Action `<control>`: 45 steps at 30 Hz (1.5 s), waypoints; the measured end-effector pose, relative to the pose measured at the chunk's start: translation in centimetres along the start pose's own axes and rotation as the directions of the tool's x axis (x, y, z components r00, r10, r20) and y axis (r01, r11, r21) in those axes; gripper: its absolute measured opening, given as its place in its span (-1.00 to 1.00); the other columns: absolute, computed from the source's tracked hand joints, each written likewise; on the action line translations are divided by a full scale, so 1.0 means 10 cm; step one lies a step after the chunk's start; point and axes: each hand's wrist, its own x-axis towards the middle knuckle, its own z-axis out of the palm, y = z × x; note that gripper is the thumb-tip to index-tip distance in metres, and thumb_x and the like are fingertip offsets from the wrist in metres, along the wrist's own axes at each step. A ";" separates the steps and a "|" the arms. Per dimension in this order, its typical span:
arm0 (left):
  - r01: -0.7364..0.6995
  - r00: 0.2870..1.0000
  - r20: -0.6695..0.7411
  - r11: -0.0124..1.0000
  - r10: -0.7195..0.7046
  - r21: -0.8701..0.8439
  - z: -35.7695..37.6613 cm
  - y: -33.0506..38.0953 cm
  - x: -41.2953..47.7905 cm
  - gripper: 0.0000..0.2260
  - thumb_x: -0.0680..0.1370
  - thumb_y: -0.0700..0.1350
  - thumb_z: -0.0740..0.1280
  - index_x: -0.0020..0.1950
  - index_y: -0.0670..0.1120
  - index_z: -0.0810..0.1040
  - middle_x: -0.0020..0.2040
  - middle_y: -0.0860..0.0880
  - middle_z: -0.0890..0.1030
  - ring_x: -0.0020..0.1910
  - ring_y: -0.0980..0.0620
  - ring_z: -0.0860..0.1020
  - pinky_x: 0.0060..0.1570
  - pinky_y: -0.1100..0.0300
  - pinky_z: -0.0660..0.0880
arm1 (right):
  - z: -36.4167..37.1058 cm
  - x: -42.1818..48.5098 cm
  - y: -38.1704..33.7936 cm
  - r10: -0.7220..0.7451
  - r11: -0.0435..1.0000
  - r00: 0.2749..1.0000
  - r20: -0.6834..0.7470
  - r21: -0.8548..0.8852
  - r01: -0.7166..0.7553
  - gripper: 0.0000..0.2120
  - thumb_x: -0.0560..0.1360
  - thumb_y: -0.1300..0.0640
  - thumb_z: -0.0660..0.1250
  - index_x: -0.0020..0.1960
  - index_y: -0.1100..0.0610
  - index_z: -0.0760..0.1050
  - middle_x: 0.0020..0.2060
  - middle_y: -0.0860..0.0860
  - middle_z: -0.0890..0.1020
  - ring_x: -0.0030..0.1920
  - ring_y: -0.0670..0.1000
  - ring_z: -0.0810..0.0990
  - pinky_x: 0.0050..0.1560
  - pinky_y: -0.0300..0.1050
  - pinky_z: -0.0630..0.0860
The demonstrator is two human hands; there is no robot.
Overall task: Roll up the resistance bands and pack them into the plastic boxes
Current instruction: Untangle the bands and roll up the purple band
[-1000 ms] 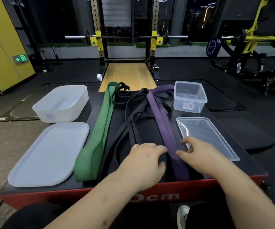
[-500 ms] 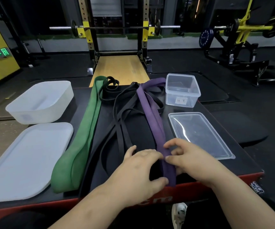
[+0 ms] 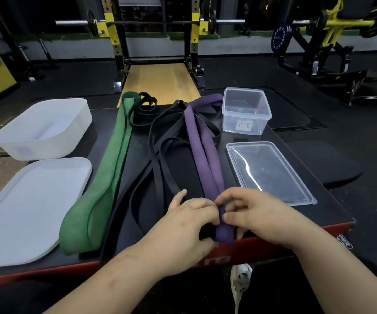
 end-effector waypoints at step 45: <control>-0.131 0.919 -0.362 0.986 0.159 0.102 -0.14 -0.25 0.40 -0.82 0.45 -0.32 0.44 -0.07 -0.11 0.50 -0.02 -0.02 0.58 0.01 -0.05 0.55 0.15 0.16 0.47 | -0.19 1.31 -0.77 -0.037 0.746 0.912 -0.408 0.597 0.297 -0.73 0.51 0.46 0.32 0.02 0.14 0.64 0.01 0.08 0.70 0.04 0.00 0.66 0.19 -0.16 0.57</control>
